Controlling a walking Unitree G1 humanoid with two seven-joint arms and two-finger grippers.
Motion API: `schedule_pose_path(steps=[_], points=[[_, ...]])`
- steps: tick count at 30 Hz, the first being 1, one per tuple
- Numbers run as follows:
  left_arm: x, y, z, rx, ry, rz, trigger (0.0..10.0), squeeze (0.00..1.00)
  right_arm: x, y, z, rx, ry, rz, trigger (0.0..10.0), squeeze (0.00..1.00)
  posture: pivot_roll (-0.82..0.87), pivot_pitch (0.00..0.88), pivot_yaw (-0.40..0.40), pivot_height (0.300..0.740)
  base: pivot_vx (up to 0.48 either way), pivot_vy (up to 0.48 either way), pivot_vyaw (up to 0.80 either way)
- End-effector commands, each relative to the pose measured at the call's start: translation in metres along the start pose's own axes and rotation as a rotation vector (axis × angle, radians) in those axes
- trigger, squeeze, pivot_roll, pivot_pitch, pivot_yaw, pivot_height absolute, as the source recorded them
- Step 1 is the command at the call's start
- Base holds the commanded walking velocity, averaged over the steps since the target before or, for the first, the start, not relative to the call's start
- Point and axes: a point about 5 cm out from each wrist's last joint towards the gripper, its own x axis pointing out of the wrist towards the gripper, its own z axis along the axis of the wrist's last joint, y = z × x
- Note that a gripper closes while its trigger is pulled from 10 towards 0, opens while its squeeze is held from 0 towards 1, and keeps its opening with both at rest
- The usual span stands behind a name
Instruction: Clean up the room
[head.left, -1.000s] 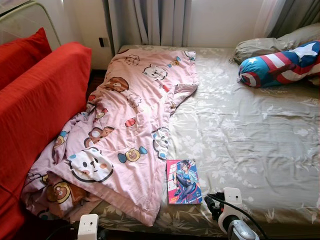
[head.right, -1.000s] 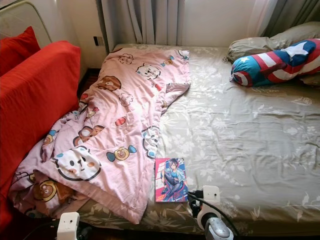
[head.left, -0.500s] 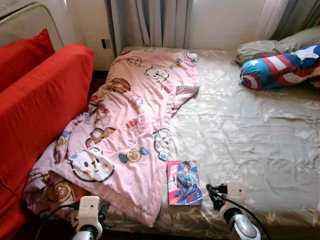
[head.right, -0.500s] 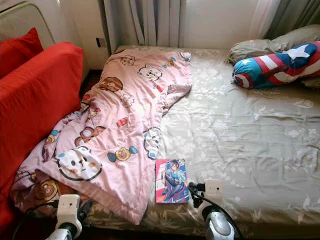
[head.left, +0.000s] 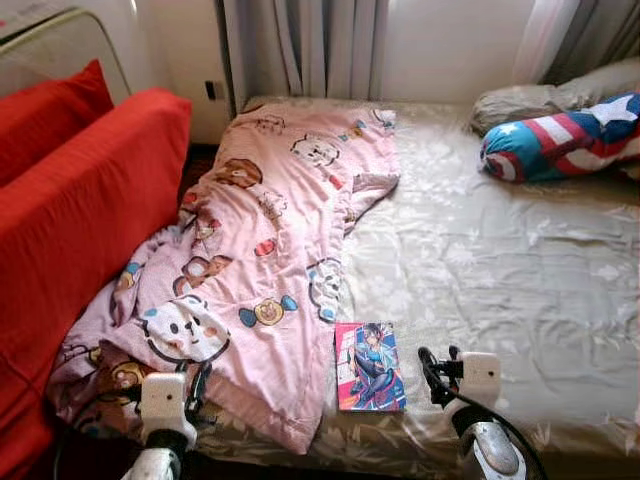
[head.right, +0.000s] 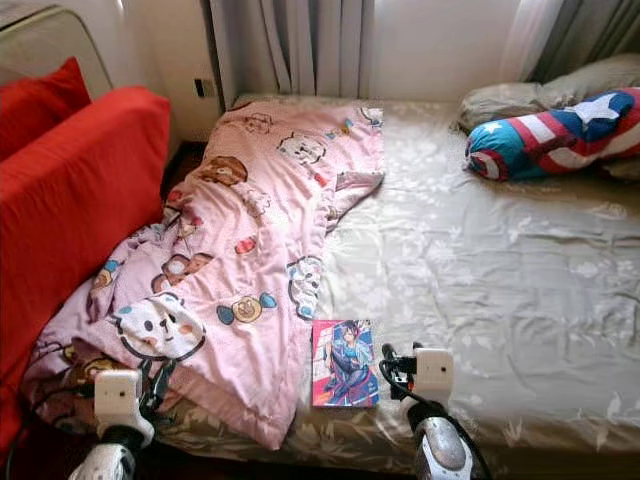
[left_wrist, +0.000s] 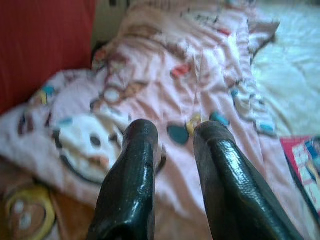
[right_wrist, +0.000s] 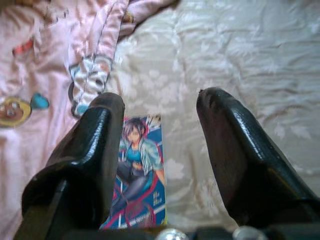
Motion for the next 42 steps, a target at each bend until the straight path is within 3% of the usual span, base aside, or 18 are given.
schedule_pose_path(steps=[1, 11, 19, 25, 32, 42], points=[[0.005, -0.001, 0.005, -0.026, -0.003, 0.017, 10.0, 0.00, 0.000, 0.000, 0.002, 0.009, -0.007, -0.013, 10.0, 0.00, 0.05, 0.075, -0.042, 0.740, 0.000, 0.000, 0.00], [0.012, -0.003, 0.024, -0.041, -0.040, 0.019, 10.0, 0.00, 0.000, -0.005, 0.002, -0.004, 0.010, -0.035, 10.0, 0.00, 0.04, 0.105, -0.045, 0.705, 0.000, 0.000, 0.00], [0.012, -0.006, 0.033, -0.048, -0.042, 0.024, 10.0, 0.00, 0.002, -0.002, 0.009, 0.009, -0.031, -0.023, 10.0, 0.00, 0.04, 0.113, -0.049, 0.705, 0.000, 0.000, 0.00], [0.012, -0.010, 0.036, -0.056, -0.028, 0.020, 10.0, 0.00, 0.005, 0.001, 0.009, -0.007, -0.007, -0.012, 10.0, 0.00, 0.04, 0.116, -0.051, 0.705, 0.000, 0.000, 0.00], [0.011, -0.013, 0.037, -0.068, -0.016, 0.017, 10.0, 0.00, 0.005, 0.003, 0.009, -0.003, -0.014, -0.001, 10.0, 0.00, 0.05, 0.124, -0.052, 0.661, 0.000, 0.000, 0.00], [0.012, -0.015, 0.038, -0.076, 0.002, 0.009, 10.0, 0.00, 0.006, 0.007, 0.009, 0.001, -0.003, 0.016, 10.0, 0.00, 0.05, 0.125, -0.050, 0.661, 0.000, 0.000, 0.00]])
